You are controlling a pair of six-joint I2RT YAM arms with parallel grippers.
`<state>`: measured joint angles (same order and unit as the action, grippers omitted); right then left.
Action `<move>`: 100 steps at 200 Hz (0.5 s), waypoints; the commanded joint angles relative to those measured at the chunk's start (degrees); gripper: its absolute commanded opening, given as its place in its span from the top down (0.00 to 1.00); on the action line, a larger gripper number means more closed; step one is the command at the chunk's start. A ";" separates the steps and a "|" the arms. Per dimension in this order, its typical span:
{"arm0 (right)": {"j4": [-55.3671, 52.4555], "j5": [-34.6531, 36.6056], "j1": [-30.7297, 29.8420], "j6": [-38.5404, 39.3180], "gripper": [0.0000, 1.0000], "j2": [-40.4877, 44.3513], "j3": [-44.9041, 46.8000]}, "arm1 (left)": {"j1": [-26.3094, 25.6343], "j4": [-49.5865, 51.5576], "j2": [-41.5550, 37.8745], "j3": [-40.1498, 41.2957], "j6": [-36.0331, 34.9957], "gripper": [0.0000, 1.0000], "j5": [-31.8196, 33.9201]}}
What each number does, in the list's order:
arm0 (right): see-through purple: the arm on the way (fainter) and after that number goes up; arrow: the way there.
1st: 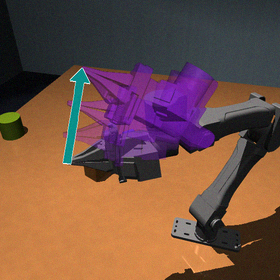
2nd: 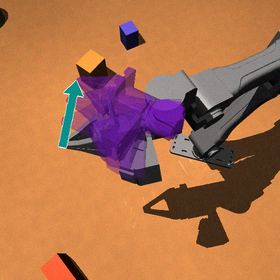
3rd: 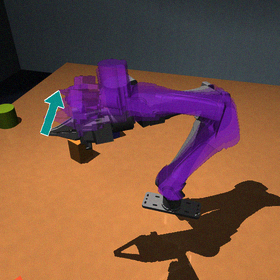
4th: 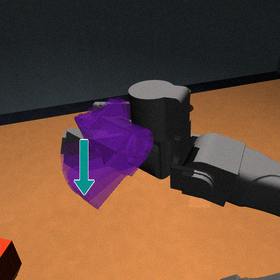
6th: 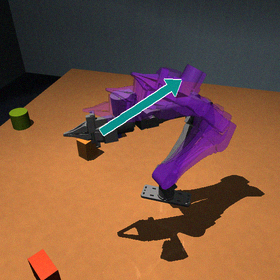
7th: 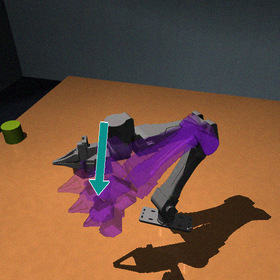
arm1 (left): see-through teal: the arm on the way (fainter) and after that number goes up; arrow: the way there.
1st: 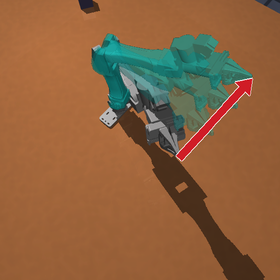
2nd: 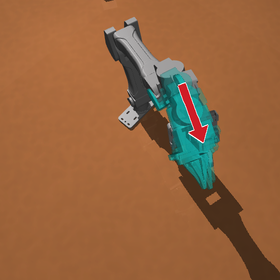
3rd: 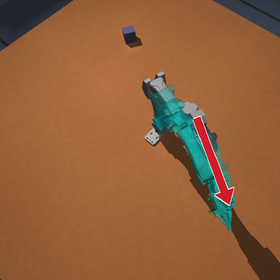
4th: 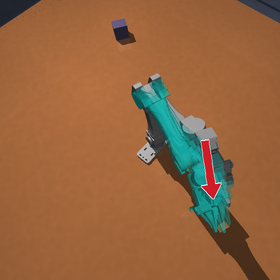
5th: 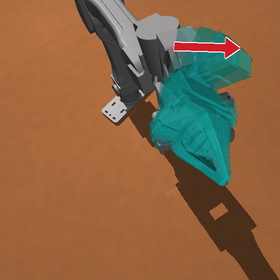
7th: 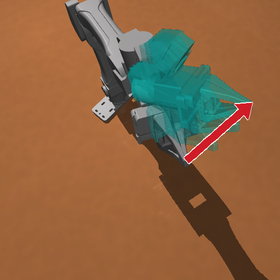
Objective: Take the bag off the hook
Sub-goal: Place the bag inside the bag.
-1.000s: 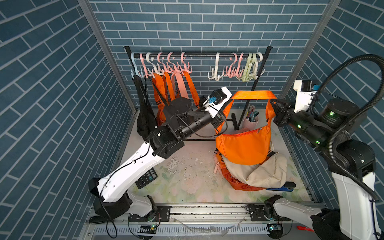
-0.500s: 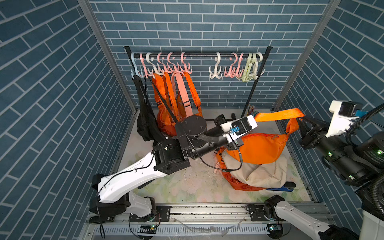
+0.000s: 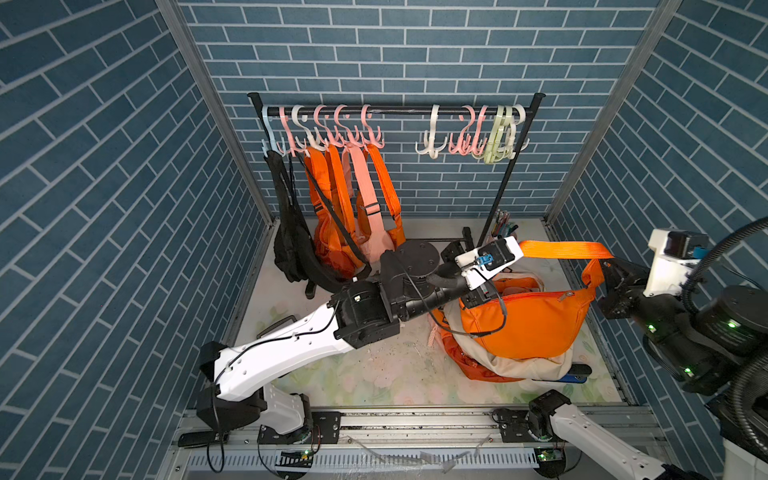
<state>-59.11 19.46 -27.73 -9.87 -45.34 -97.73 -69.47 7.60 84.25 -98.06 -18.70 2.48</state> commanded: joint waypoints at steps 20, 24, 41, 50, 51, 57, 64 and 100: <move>5.56 16.40 0.28 2.92 1.00 0.85 12.48 | 4.70 -4.47 3.60 2.43 6.60 1.00 -0.25; 6.25 17.03 0.30 3.12 1.00 0.76 13.53 | 5.19 -4.60 4.05 2.50 6.86 1.00 -0.39; 8.93 19.02 0.31 3.36 1.00 0.18 17.00 | 6.99 -5.10 6.00 2.53 7.40 1.00 -0.94; 9.97 20.25 0.40 3.44 1.00 -0.42 18.49 | 7.90 -5.18 7.14 2.34 7.11 1.00 -1.20; 10.11 20.39 0.40 3.45 1.00 -0.48 18.65 | 8.01 -5.24 7.33 2.21 7.10 1.00 -1.23; 10.68 21.31 0.50 3.58 1.00 -0.91 19.57 | 8.56 -5.34 8.12 1.84 6.93 1.00 -1.37; 11.26 22.83 0.55 3.77 1.00 -1.45 20.51 | 9.11 -5.31 9.15 1.42 6.84 1.00 -1.69; 15.01 25.97 3.81 4.25 1.00 -3.04 25.66 | 11.82 -5.60 13.20 0.16 6.55 1.00 -3.51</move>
<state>-47.62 38.87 -26.35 -7.05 -47.77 -74.24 -59.72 3.73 96.09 -96.07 -12.60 -0.30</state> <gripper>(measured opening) 0.047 0.050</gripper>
